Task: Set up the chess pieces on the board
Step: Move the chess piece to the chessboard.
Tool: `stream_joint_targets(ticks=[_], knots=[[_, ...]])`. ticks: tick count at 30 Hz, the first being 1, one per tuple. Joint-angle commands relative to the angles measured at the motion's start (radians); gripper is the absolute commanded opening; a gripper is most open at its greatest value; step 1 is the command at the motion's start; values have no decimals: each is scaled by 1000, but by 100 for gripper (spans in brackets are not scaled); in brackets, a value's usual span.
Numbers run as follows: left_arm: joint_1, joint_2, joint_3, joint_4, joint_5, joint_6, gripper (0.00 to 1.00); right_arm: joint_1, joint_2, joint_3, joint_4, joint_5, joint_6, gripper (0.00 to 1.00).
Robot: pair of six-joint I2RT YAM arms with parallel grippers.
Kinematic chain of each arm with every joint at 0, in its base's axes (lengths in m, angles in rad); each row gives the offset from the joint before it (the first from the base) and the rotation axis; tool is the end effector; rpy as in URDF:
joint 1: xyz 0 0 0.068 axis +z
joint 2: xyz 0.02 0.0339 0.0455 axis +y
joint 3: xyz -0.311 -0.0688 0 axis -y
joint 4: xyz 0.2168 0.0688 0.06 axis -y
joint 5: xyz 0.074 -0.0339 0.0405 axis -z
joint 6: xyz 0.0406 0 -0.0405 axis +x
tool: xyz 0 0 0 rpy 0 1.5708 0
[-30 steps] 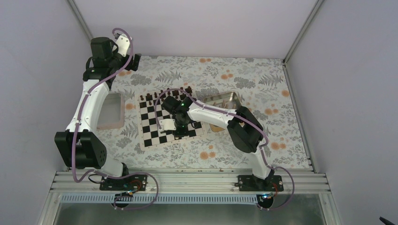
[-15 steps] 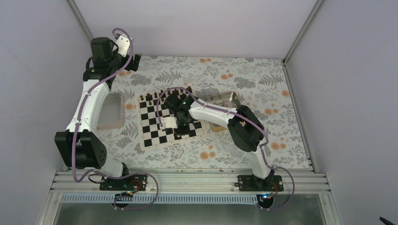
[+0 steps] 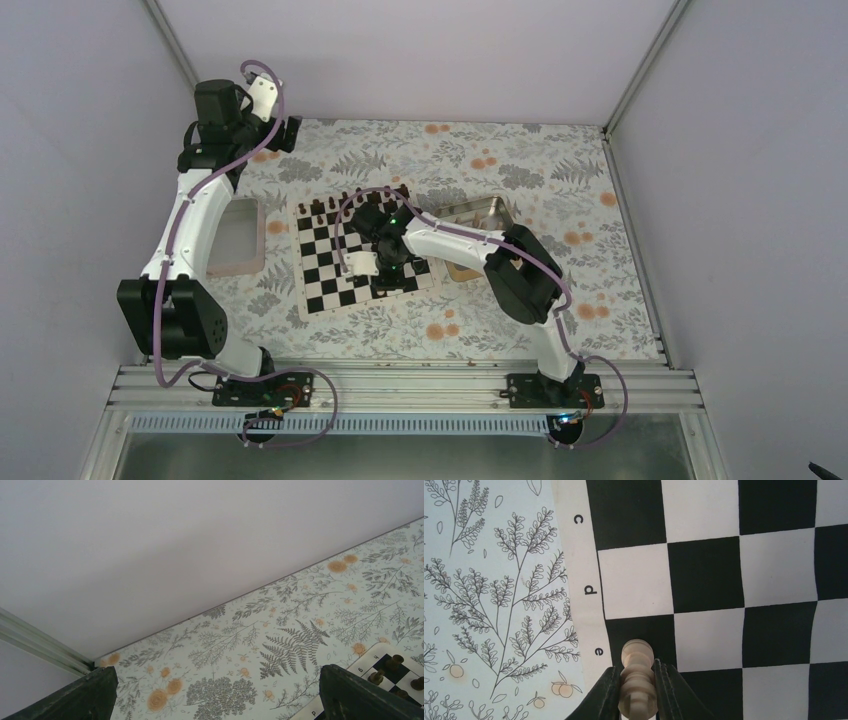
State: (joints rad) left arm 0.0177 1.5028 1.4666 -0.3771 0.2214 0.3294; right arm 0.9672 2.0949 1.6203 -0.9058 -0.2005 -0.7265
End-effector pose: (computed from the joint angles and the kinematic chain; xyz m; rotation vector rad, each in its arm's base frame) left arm 0.3218 -0.0032 0.4303 0.4467 1.9222 0.0066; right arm 0.2303 0.3483 0.2253 -2.2358 1.9387 0.3294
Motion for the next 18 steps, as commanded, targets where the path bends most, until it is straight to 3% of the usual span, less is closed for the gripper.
stream_joint_targets(ticks=[1, 4, 7, 9, 12, 18], knots=[[1, 8, 3, 6, 18, 8, 100, 0, -11, -24, 24, -16, 13, 12], [2, 7, 2, 6, 18, 8, 100, -1, -10, -26, 28, -14, 13, 19], [2, 9, 2, 6, 18, 8, 100, -1, -16, -24, 26, -25, 10, 39], [1, 10, 2, 6, 18, 8, 100, -1, -22, -21, 23, -31, 9, 47], [2, 12, 4, 7, 18, 8, 100, -2, -25, -20, 26, -24, 11, 53], [2, 11, 4, 6, 16, 8, 100, -2, -36, -13, 23, -21, 12, 55]])
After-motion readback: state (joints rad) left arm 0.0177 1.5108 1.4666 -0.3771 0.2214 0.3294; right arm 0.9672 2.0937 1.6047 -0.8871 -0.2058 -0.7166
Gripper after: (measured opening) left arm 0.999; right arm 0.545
